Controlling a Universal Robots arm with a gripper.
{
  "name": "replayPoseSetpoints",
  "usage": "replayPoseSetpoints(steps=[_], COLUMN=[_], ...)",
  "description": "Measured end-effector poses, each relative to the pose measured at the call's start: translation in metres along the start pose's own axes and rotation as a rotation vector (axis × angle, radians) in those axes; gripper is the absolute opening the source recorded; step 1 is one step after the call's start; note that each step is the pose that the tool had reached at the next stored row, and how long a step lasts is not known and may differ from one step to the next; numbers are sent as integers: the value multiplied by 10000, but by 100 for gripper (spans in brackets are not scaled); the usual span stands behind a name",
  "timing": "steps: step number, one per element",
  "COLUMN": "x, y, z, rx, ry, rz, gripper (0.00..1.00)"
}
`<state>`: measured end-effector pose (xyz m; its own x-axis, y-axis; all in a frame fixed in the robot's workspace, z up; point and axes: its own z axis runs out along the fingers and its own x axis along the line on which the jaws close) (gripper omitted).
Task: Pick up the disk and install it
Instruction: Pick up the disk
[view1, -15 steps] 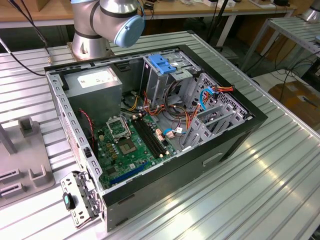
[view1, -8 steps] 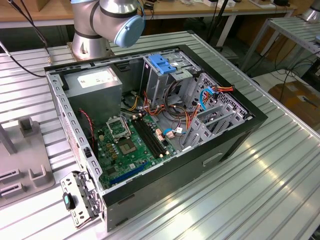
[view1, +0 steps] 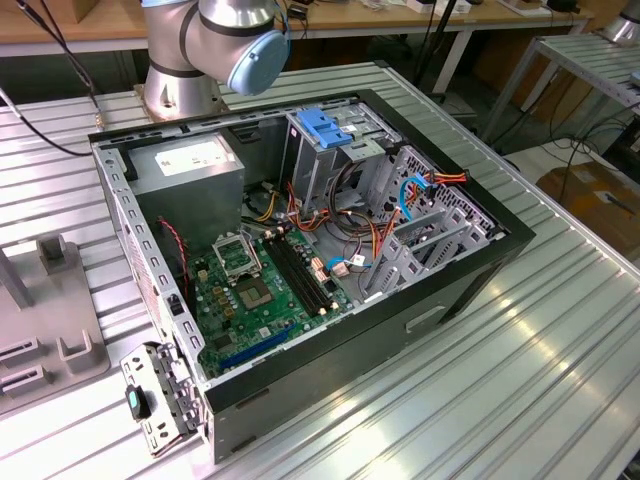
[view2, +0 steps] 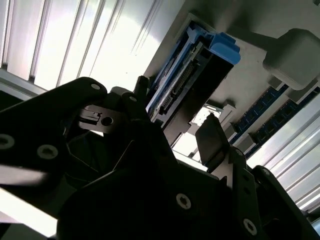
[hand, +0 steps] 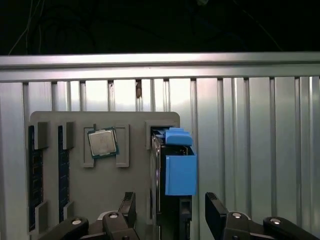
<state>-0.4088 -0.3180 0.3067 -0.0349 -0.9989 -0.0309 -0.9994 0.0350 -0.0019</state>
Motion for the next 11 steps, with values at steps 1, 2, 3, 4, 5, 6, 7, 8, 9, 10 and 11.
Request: replayPoseSetpoints(steps=[1, 2, 3, 4, 5, 6, 7, 8, 9, 10, 11], x=[0, 1, 0, 0, 0, 0, 0, 0, 0, 0, 0], y=[5, 7, 7, 7, 7, 7, 7, 7, 7, 7, 7], z=[17, 26, 27, 27, 28, 28, 28, 29, 29, 29, 29], rx=[-3, -2, -4, -4, -3, -2, -3, -2, -2, -2, -2], ry=[0, -1, 0, 0, -1, -1, -2, -2, -3, -3, -4], rz=[0, 0, 1, 1, 1, 1, 1, 1, 1, 1, 1], gripper=[66, 66, 66, 66, 66, 66, 66, 66, 65, 58, 51])
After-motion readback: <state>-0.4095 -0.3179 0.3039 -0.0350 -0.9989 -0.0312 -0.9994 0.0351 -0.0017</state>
